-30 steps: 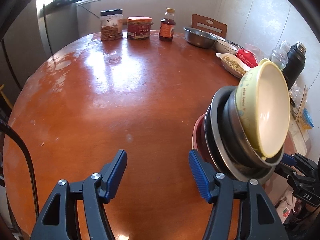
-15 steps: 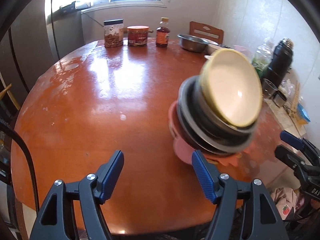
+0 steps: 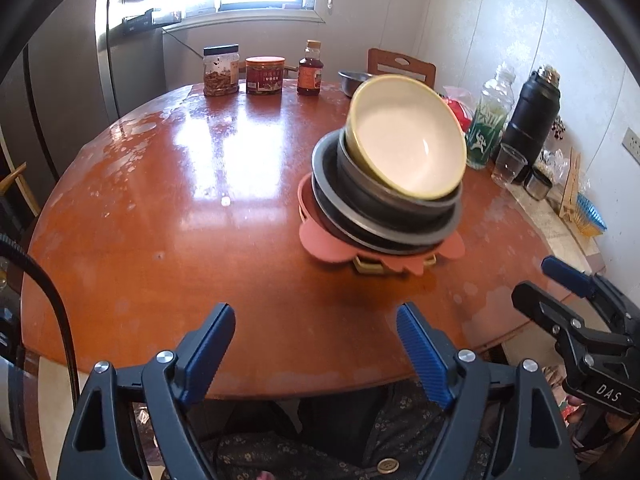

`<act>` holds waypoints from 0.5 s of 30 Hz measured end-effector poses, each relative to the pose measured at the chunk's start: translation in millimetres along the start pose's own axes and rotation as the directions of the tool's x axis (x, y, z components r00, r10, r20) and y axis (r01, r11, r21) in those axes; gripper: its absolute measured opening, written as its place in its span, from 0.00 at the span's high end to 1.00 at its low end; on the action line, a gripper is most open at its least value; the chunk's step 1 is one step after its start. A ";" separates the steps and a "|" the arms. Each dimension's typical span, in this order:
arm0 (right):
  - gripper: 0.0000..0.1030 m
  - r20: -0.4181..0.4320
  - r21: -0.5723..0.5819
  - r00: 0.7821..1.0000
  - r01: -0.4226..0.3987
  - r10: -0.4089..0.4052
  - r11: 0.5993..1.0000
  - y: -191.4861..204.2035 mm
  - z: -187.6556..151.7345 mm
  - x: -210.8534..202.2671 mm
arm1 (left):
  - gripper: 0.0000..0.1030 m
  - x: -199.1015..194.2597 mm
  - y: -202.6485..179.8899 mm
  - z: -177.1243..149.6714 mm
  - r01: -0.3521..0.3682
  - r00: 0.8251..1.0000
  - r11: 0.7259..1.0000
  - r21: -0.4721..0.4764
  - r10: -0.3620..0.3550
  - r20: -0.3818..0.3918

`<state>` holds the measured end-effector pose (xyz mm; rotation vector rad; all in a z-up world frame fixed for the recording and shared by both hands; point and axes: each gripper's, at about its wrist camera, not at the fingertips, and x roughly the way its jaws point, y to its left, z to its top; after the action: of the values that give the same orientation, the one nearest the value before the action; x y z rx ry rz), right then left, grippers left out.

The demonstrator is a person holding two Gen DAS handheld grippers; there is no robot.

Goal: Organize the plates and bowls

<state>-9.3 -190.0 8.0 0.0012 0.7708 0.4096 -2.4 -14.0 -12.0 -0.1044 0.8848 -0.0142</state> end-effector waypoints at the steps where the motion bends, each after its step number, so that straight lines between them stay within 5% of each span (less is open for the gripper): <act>1: 0.22 0.008 -0.002 1.000 0.020 -0.020 1.000 1.3 -2.1 -2.2 | 0.20 -0.5 -1.4 -2.4 0.000 1.000 1.000 -0.001 0.000 0.001; 15: 0.17 0.014 0.030 0.999 0.047 -0.048 0.998 5.0 -23.6 -9.8 | 0.19 1.1 -6.5 -14.8 -0.044 0.999 0.999 -0.004 0.044 -0.007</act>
<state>-33.3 -192.4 -1.7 0.0138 0.7607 0.3525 -12.9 -21.8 -21.6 -0.0887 0.8939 0.0281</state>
